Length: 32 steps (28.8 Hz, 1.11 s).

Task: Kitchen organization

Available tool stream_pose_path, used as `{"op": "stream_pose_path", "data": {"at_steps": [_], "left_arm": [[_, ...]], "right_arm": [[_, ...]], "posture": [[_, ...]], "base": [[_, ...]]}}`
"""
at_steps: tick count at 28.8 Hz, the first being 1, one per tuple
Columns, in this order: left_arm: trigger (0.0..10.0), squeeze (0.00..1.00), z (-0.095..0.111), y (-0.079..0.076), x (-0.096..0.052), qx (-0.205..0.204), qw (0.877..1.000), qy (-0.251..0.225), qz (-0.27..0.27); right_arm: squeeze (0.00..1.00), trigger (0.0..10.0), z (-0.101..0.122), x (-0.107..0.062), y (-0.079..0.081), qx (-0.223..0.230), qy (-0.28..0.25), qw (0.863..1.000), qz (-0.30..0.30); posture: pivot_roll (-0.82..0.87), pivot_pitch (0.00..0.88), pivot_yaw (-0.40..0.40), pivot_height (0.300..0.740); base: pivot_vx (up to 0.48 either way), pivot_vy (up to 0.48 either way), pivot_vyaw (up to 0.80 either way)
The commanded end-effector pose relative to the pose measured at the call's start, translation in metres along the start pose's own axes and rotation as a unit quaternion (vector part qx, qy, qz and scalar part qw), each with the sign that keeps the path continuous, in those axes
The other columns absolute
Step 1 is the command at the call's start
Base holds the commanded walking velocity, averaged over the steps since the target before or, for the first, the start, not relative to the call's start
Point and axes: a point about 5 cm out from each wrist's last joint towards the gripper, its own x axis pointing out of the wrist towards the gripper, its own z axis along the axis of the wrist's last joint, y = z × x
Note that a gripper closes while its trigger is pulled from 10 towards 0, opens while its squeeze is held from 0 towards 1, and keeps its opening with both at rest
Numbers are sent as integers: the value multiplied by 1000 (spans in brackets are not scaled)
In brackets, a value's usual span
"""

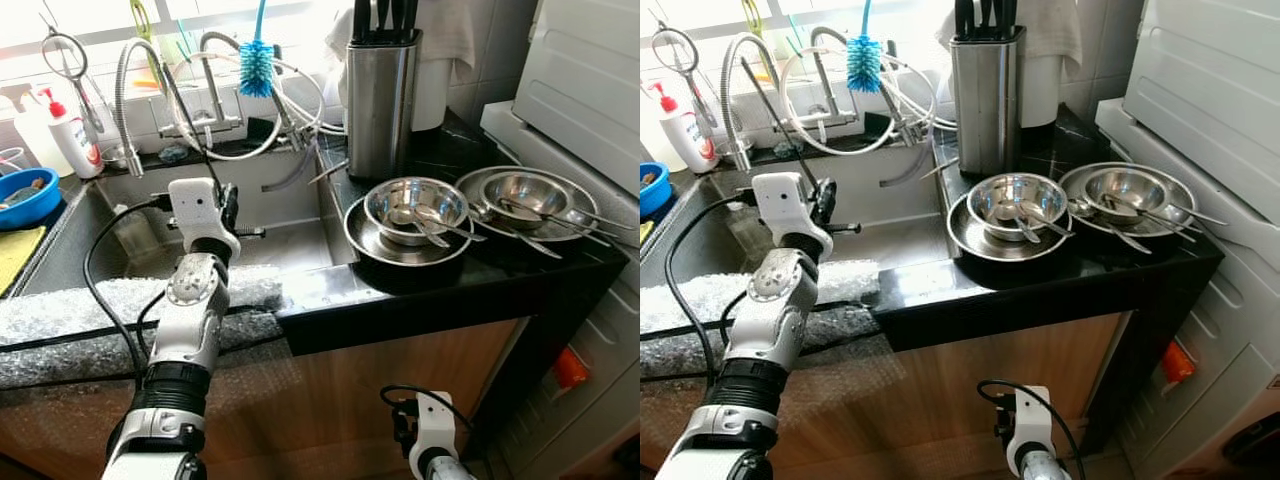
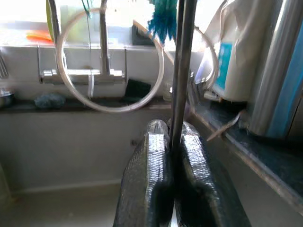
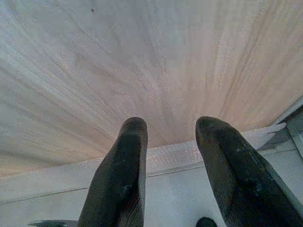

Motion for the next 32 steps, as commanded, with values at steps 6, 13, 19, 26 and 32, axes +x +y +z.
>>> {"op": "stream_pose_path", "data": {"at_steps": [6, 13, 19, 26, 32], "left_arm": [[10000, 0, -12, -2, 13, 0, 999, 45, -2], [10000, 0, -29, 0, 19, 12, 995, 100, -6], [10000, 0, -28, 5, 23, 29, 993, 113, 1], [10000, 0, -28, 7, 31, 62, 984, 165, -14], [10000, 0, -36, 8, 28, 71, 979, 192, -13]], "right_arm": [[0, 10000, 2, 1, 7, 0, -6, 1000, 7], [0, 10000, 1, 0, 7, 2, -4, 1000, 6], [0, 10000, -1, 0, 6, 2, 4, 1000, 4], [0, 10000, -6, -1, 5, 3, 18, 1000, 6], [0, 10000, -9, -2, 2, 4, 25, 1000, 5]], "posture": [[10, 0, 118, 740], [1, 0, 122, 740], [-2, 0, 124, 740], [9, 0, 124, 740], [10, 0, 124, 740]], "base": [[0, 0, 0], [0, 0, 0], [0, 0, 0], [0, 0, 0], [0, 0, 0]]}}
